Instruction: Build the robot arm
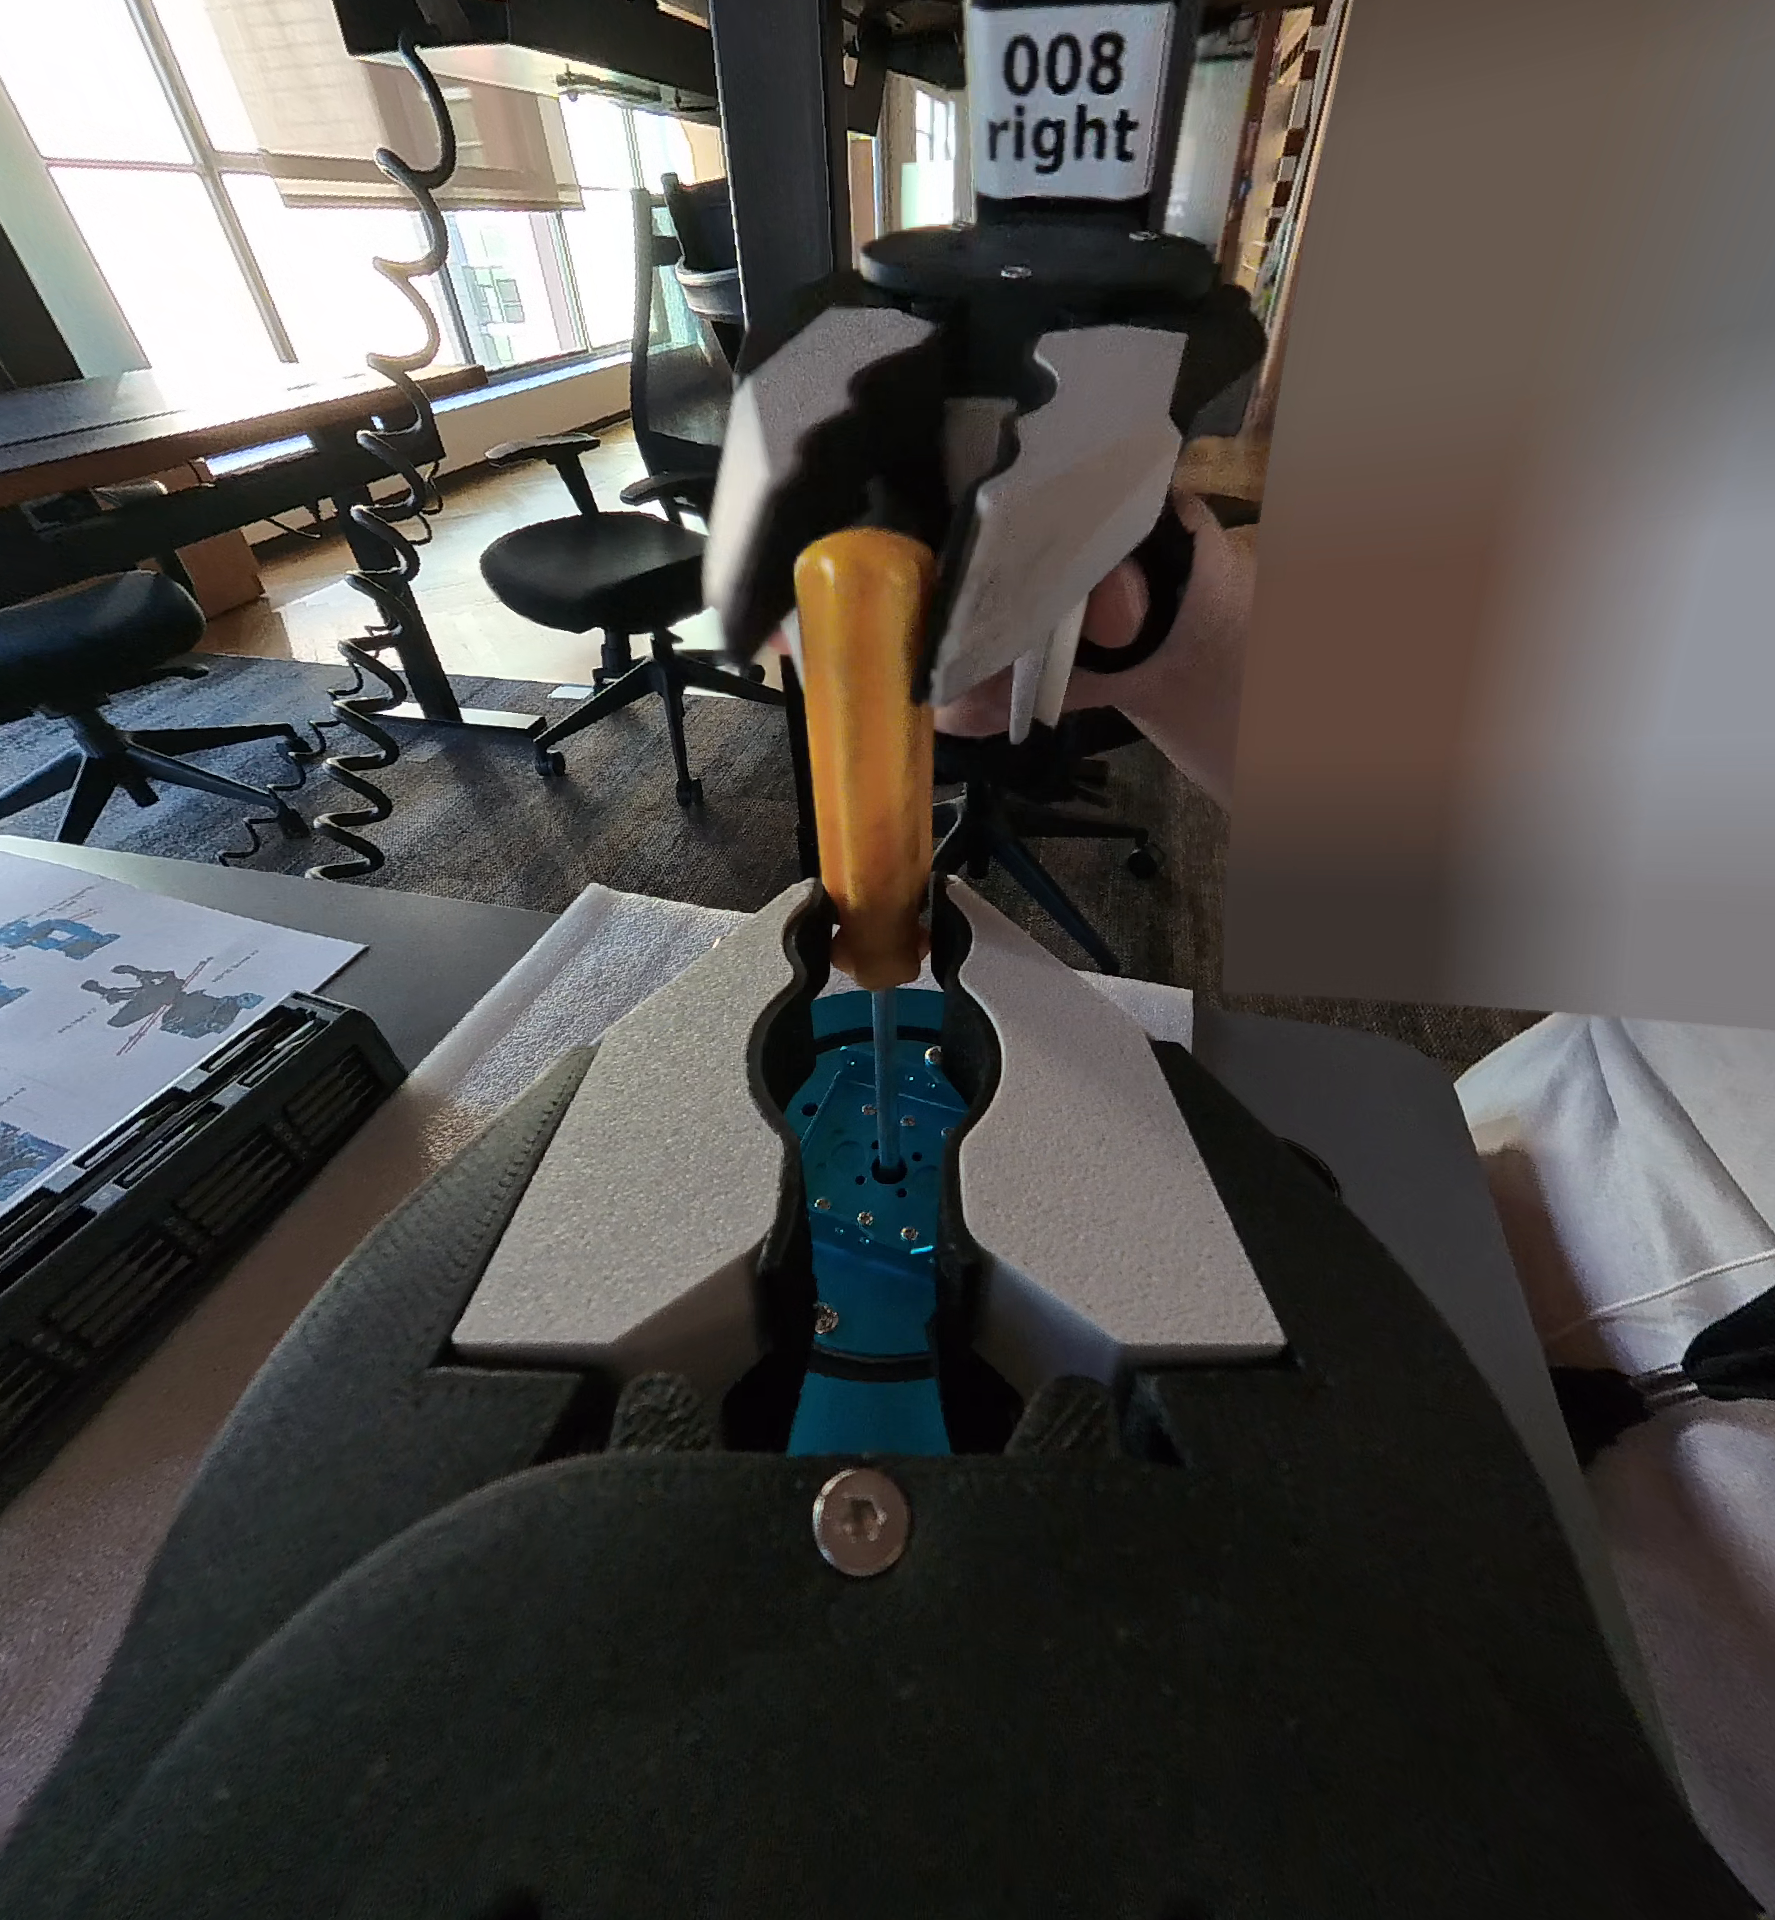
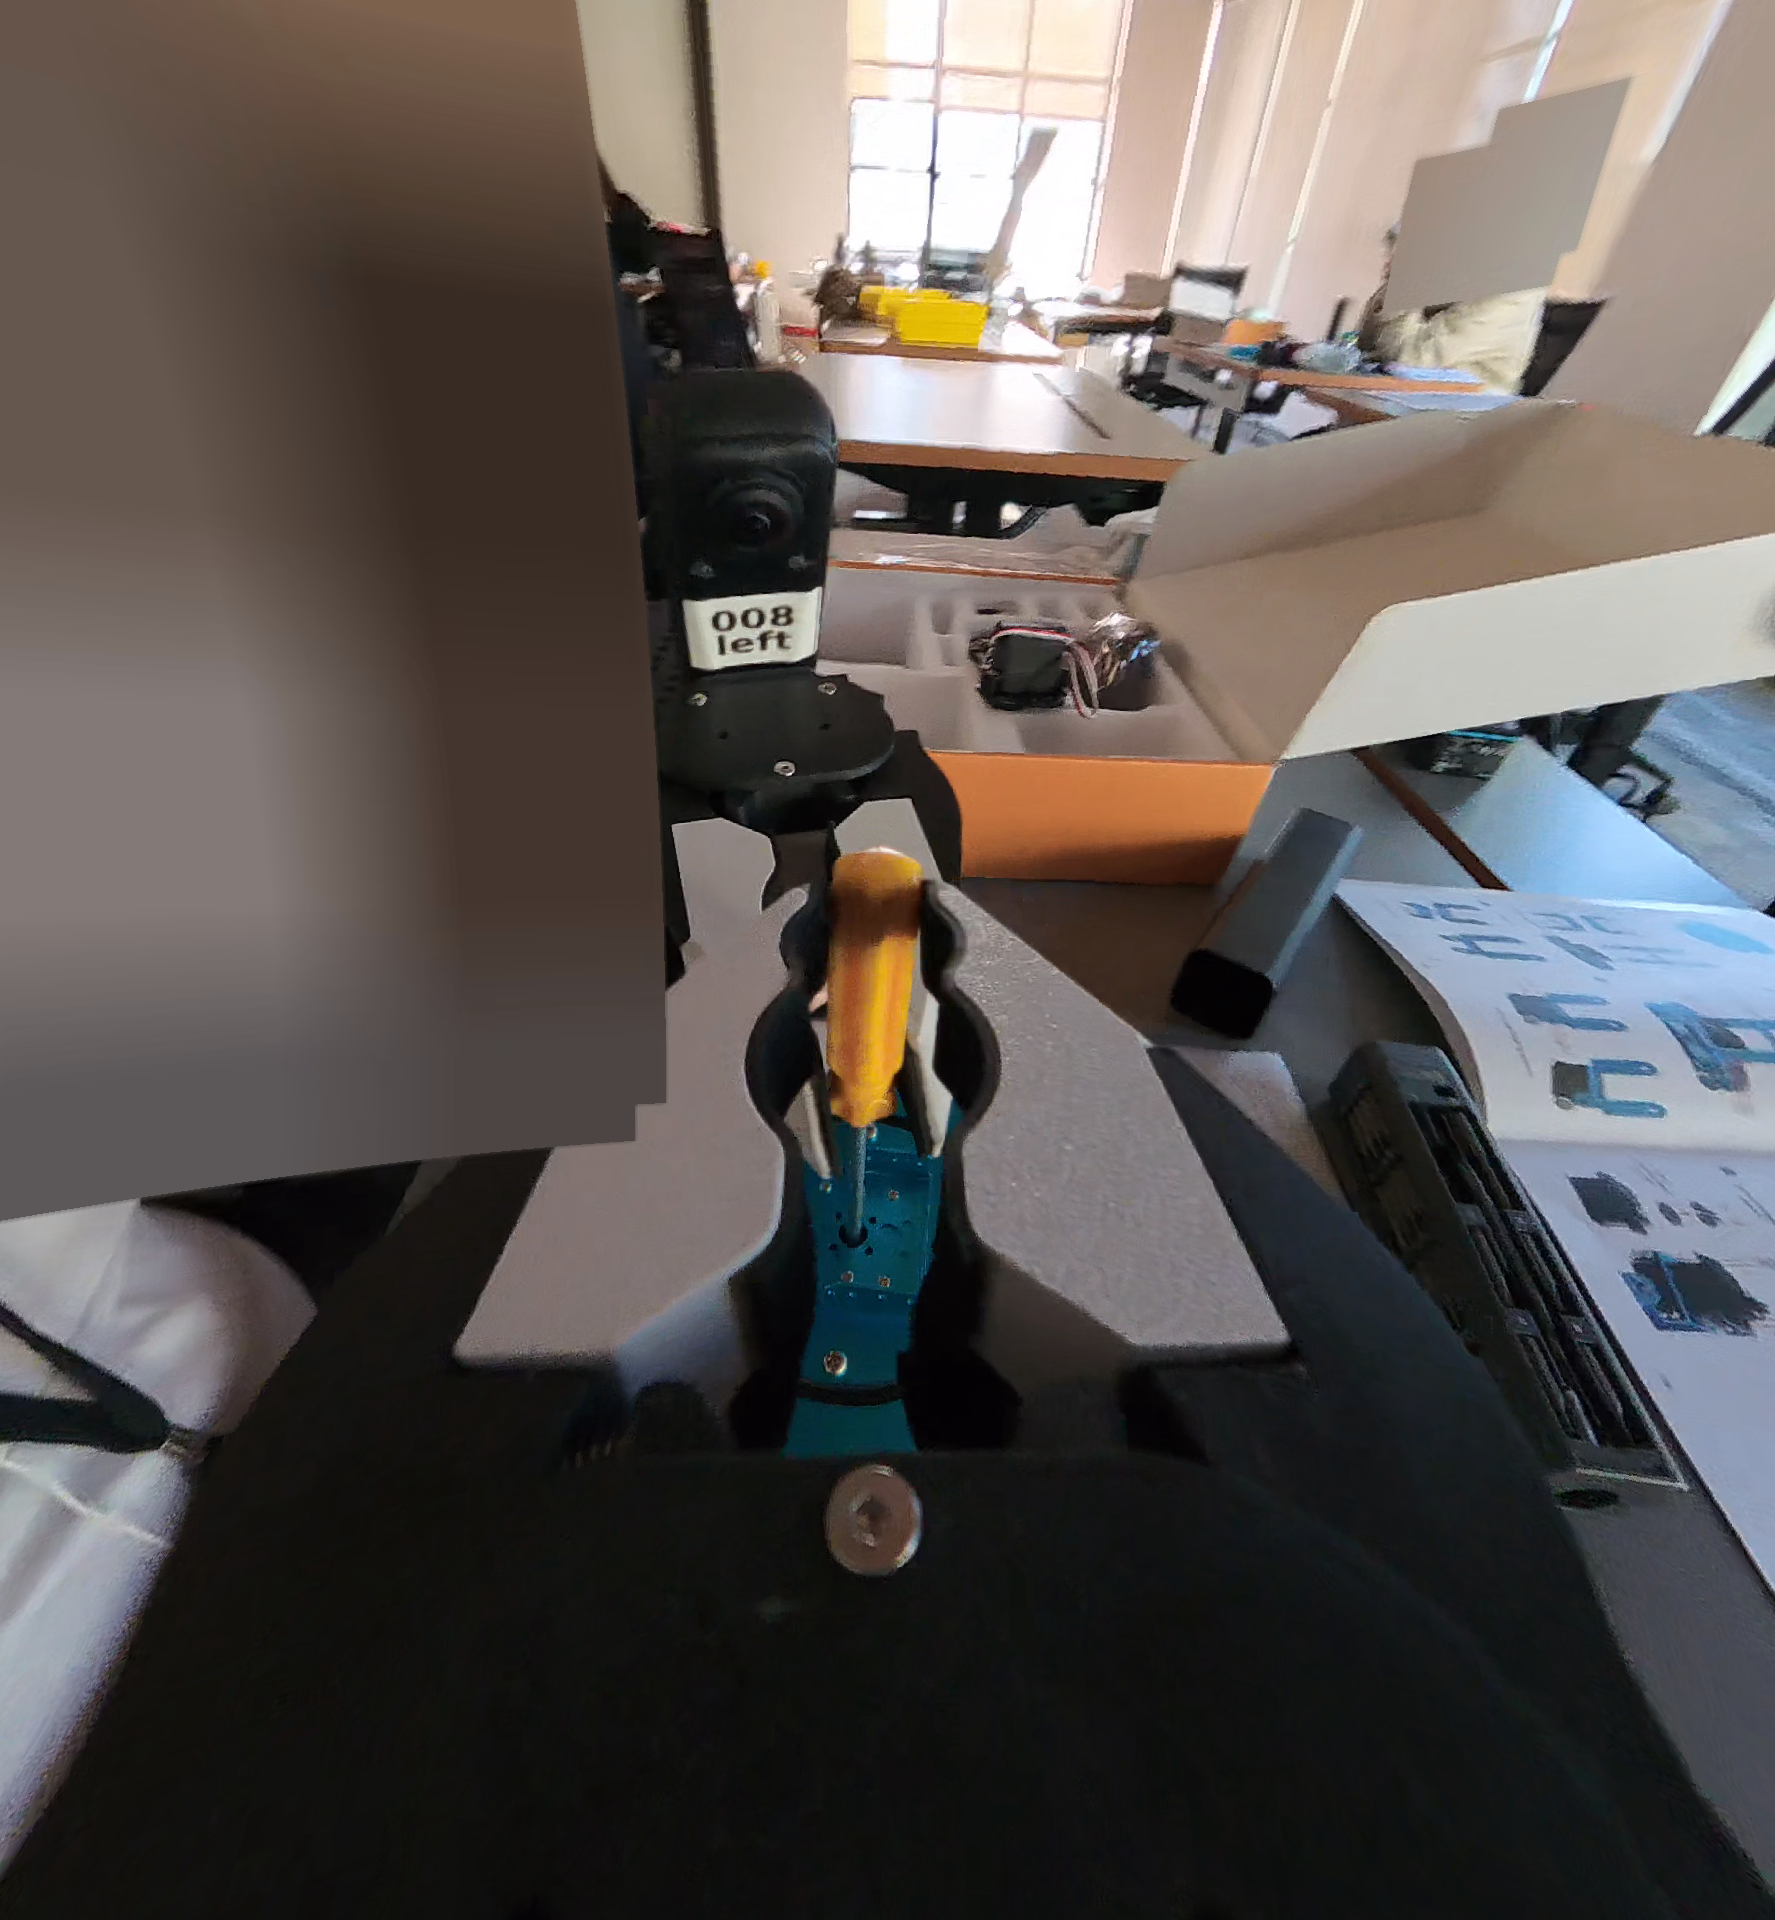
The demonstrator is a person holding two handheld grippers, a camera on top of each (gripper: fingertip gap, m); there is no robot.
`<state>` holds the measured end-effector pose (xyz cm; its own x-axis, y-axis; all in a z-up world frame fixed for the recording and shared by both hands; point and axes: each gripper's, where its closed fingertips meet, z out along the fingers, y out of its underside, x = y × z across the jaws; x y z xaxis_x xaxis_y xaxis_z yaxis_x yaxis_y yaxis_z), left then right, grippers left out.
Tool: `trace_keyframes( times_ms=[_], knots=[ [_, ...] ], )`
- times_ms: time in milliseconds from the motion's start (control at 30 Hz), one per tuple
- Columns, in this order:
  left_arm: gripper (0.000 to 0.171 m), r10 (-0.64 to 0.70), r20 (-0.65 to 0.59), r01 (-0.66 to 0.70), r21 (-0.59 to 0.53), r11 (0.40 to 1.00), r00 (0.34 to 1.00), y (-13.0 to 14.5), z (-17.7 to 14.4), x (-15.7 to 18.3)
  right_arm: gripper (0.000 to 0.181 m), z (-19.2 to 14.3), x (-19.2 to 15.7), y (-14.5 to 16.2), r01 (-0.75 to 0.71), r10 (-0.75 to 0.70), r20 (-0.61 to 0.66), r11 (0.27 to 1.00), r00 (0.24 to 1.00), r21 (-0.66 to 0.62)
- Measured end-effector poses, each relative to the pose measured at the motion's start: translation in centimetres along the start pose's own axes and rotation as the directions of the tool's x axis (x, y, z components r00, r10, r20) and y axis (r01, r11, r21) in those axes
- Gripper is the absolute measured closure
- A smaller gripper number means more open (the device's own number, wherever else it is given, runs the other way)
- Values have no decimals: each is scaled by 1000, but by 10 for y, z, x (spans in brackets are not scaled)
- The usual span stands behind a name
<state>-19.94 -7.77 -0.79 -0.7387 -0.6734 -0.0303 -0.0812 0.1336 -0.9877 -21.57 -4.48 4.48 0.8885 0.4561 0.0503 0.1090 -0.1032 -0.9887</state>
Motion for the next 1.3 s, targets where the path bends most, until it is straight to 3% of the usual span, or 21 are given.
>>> trace_keyframes(
  times_ms=[33,133,300,400,500,667,1033,1167,1300],
  knots=[
    [155,3,5,-3,-2,1000,1000,0,0,-1,166,0,1,1,-6,6,6,1000,1000,-7],
    [155,7,13,-7,-5,1000,1000,0,1,-1,166,-1,3,2,-17,16,-57,1000,998,-12],
    [154,10,14,-10,-5,1000,1000,0,1,-1,165,-1,4,2,-145,161,-240,986,957,81],
    [154,12,12,-12,-6,1000,1000,0,1,0,163,-2,4,2,-93,112,-297,993,948,78],
    [154,8,8,-8,-4,1000,1000,0,1,0,161,-1,2,1,-21,23,-169,1000,985,12],
    [154,5,7,-5,-6,1000,1000,0,1,-1,165,-2,0,1,-48,49,60,999,997,-27],
    [154,5,9,-5,-4,1000,1000,0,1,0,166,-4,4,2,-120,139,-313,990,940,81],
    [154,-1,3,1,-3,1000,1000,0,1,0,154,-2,3,1,-11,12,-167,1000,986,6],
    [154,-6,-5,6,-1,1000,1000,0,1,0,145,0,1,-4,-26,26,60,1000,998,4]
  ],
)
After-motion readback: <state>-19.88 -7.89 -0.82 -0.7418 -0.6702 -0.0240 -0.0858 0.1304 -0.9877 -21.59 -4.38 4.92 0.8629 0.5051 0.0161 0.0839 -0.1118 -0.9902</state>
